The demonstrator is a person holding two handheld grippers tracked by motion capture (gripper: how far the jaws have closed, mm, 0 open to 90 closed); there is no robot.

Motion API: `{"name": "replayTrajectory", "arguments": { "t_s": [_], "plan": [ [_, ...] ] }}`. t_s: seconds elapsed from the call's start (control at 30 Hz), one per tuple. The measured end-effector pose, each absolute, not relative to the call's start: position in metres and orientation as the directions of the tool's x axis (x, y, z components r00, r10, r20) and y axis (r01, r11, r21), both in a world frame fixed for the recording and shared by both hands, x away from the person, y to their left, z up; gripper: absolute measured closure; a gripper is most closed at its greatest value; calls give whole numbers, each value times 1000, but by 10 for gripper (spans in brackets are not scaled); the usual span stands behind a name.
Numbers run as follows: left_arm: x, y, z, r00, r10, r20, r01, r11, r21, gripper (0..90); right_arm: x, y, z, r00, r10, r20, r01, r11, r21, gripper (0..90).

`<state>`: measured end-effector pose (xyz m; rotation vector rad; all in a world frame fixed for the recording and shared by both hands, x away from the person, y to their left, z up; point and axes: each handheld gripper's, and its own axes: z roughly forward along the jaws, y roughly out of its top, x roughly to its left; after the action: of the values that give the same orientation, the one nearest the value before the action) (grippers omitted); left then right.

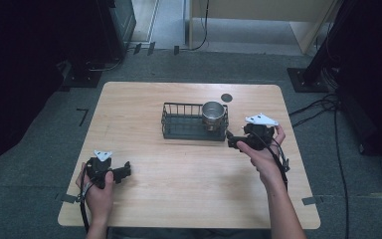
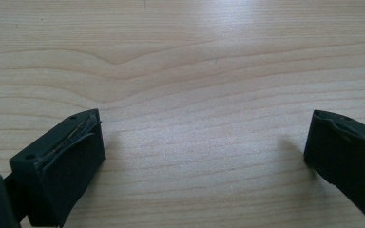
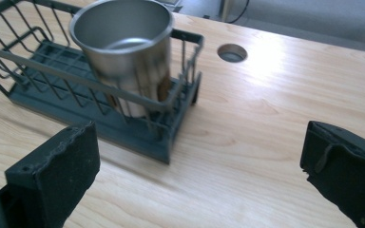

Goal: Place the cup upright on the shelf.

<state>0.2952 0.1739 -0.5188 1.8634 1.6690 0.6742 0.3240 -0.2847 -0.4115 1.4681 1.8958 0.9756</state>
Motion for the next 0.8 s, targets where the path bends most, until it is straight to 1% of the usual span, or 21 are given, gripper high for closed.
{"name": "replayTrajectory", "arguments": {
  "t_s": [0.23, 0.43, 0.8],
  "plan": [
    [295, 174, -519, 106, 994, 9, 722, -83, 687, 0, 312, -300, -420, -219, 976, 16, 587, 119, 801, 0],
    [295, 174, -519, 107, 994, 11, 723, -86, 686, 0, 298, -317, -442, -194, 981, 25, 621, 103, 777, 0],
    [295, 174, -519, 107, 994, 11, 723, -85, 686, 0, 280, -338, -466, -155, 987, 37, 648, 73, 758, 0]
  ]
}}
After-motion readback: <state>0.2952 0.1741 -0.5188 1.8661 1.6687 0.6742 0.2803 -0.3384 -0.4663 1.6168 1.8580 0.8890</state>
